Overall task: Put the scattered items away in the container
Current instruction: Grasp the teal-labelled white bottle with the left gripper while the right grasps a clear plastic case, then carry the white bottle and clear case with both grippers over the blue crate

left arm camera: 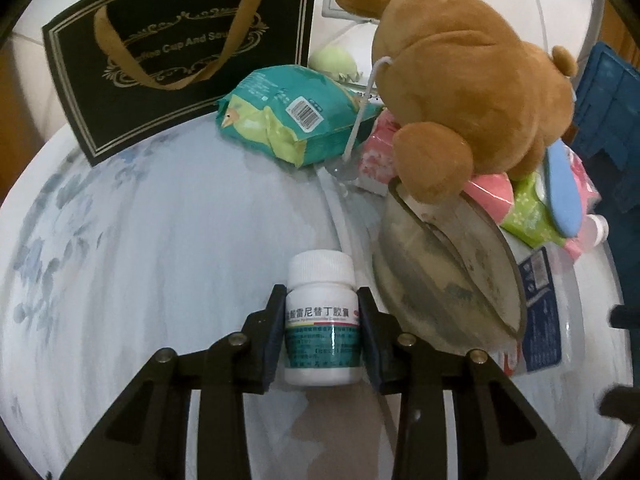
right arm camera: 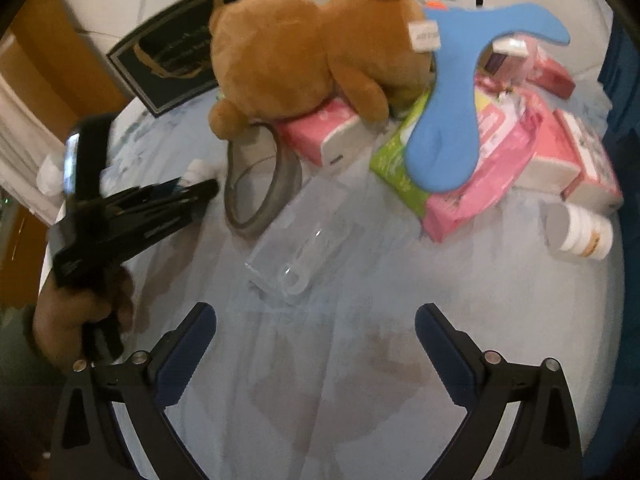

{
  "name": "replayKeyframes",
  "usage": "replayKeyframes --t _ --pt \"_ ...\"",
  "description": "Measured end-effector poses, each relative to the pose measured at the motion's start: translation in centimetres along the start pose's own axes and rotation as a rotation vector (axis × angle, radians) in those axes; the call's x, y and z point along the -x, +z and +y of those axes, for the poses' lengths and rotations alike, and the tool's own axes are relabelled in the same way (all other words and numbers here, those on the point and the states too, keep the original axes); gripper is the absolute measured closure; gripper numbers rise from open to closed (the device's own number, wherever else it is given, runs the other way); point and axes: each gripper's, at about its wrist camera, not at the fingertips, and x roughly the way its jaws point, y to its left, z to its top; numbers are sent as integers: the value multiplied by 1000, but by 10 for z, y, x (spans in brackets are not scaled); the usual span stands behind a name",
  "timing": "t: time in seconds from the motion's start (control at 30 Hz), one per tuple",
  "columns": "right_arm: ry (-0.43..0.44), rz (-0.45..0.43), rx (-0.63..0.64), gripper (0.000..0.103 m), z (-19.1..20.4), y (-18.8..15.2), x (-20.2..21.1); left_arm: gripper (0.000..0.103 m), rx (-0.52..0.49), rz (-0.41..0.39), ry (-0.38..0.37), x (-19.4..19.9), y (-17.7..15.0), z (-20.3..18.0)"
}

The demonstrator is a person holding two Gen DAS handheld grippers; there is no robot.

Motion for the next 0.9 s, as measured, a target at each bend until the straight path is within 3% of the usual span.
replayKeyframes --t 0.2,0.3,0.37,0.43,0.63,0.9 --pt "-7 4 -61 9 5 16 -26 69 6 -3 -2 11 -14 4" --pt "-41 14 -66 27 9 23 -36 69 12 -5 -1 17 -23 16" --pt "-63 21 -69 52 10 25 -41 69 10 -4 2 20 -29 18" --pt "-80 29 -73 63 10 25 -45 69 16 0 2 21 -32 21" --pt "-90 19 -33 71 10 22 -42 69 21 19 16 27 -40 24" --pt "-68 11 2 71 5 -2 -8 69 29 25 26 58 -45 10"
